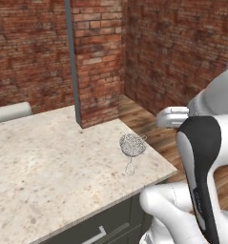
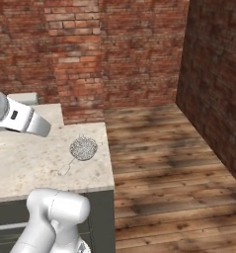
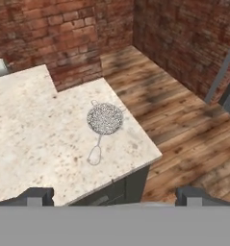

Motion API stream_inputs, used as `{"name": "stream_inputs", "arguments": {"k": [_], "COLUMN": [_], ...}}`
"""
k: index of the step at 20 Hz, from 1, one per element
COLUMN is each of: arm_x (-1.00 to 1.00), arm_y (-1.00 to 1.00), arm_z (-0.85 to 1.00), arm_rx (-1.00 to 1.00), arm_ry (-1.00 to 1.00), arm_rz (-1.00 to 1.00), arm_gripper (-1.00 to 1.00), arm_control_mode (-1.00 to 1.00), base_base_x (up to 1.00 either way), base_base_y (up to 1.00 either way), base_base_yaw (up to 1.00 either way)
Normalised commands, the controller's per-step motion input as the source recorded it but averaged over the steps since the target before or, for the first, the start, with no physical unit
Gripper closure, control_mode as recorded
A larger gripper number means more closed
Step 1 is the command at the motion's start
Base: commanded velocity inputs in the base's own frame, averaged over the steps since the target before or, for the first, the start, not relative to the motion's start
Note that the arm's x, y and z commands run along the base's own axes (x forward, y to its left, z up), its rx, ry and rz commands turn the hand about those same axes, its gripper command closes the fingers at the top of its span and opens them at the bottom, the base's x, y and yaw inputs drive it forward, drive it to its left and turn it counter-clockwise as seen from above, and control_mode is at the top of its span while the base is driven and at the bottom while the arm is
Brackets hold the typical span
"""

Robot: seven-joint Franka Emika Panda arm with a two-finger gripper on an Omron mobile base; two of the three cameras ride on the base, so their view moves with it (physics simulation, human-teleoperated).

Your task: Pick the strainer and colander and place them in the sink. Then turn on the water.

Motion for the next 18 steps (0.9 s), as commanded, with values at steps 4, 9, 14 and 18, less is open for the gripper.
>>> {"name": "stream_inputs", "arguments": {"k": [4,9,14,18], "arm_x": [0.00,0.00,0.00,0.07], "arm_y": [0.30,0.01,0.00,0.00], "arm_z": [-0.15,-0.05,-0.20,-0.29], "arm_rx": [0.07,0.10,0.13,0.02], "arm_ry": [0.06,0.21,0.24,0.04], "arm_rz": [-0.19,-0.11,-0.02,0.00], "arm_gripper": [-1.00,-1.00,-1.00,-1.00], "arm_control_mode": [-1.00,-1.00,-1.00,-1.00], "base_base_x": [0.00,0.00,0.00,0.00], "base_base_y": [0.00,0.00,0.00,0.00], "base_base_yaw": [0.00,0.00,0.00,0.00]}}
